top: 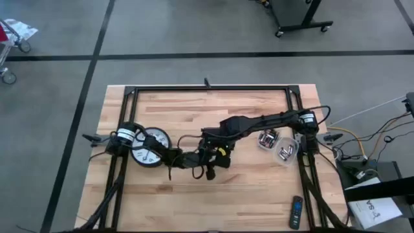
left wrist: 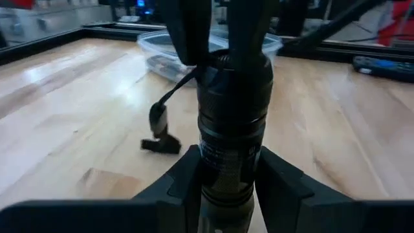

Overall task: Insert battery
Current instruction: Open the black flashlight battery compartment

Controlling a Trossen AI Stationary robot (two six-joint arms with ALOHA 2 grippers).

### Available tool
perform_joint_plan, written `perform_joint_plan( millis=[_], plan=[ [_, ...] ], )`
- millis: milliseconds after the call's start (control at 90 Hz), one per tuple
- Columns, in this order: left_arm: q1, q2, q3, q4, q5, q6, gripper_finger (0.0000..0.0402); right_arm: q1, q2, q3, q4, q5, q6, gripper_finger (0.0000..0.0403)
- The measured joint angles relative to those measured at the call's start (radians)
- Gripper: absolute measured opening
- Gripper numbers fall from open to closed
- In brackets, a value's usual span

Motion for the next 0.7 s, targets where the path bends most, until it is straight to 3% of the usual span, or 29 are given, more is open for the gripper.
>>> perform_joint_plan(
  millis=[144,311,700],
  plan=[
    [0.000,0.000,0.000,0.000,0.006,0.010,0.0100,0.008,0.002,-0.001,0.003,0.005,-0.087,0.0039],
    [0.000,0.000,0.000,-0.003,0.008,0.010,0.0100,0.008,-0.002,0.004,-0.003,0.006,-0.066,0.0043],
    [0.000,0.000,0.001,-0.012,0.013,0.009,0.0104,0.025,-0.002,0.063,-0.076,0.006,0.019,0.0148]
  ],
)
